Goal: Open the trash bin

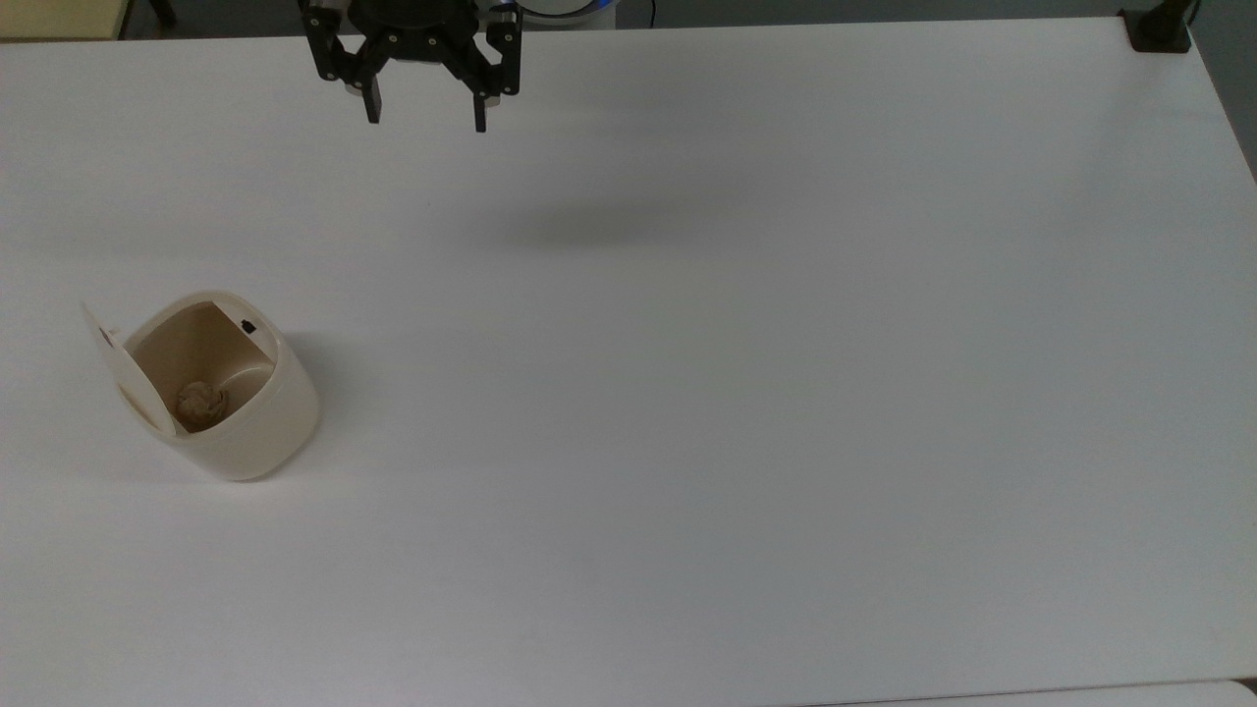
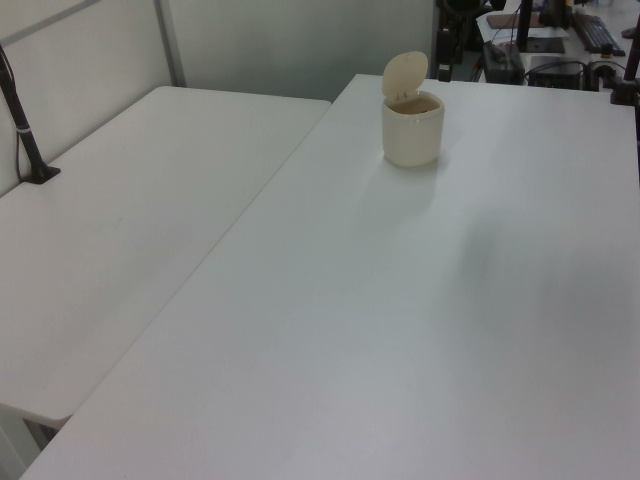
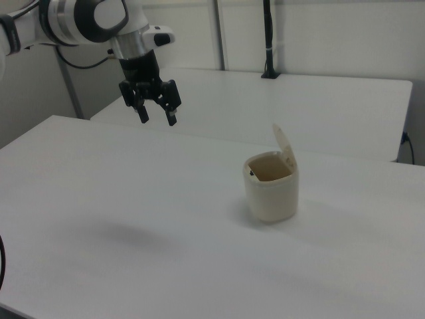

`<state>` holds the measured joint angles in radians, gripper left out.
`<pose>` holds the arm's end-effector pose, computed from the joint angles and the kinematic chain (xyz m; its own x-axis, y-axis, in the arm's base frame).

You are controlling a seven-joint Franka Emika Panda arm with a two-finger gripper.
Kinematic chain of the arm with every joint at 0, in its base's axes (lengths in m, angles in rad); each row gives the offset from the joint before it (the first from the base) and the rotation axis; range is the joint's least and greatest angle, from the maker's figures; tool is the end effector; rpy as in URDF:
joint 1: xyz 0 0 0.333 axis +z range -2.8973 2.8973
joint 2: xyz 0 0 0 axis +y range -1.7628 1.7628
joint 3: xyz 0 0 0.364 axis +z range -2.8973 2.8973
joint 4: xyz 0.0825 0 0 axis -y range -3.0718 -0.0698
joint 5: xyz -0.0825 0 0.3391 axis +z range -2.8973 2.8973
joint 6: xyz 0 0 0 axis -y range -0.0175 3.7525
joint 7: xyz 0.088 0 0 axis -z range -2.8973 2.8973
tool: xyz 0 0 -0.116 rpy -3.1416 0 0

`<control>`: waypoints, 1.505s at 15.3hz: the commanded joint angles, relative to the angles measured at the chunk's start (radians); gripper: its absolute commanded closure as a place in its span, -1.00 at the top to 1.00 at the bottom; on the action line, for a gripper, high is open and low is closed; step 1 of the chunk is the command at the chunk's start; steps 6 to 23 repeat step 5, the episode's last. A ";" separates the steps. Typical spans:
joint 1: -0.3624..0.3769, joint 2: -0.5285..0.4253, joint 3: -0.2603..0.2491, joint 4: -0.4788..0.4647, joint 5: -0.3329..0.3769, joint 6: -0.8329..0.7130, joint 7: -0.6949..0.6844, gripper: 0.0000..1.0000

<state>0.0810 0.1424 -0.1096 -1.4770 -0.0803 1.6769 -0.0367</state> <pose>0.5700 -0.0195 0.6377 0.9984 0.0185 0.0543 0.0131 -0.9951 0.0977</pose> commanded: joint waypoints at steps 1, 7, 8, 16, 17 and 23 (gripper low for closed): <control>0.011 -0.029 -0.012 -0.022 -0.013 -0.040 0.027 1.00; 0.013 -0.032 -0.009 -0.022 -0.013 -0.033 0.089 1.00; 0.013 -0.032 -0.009 -0.022 -0.013 -0.033 0.089 1.00; 0.013 -0.032 -0.009 -0.022 -0.013 -0.033 0.089 1.00; 0.013 -0.032 -0.009 -0.022 -0.013 -0.033 0.089 1.00; 0.013 -0.032 -0.009 -0.022 -0.013 -0.033 0.089 1.00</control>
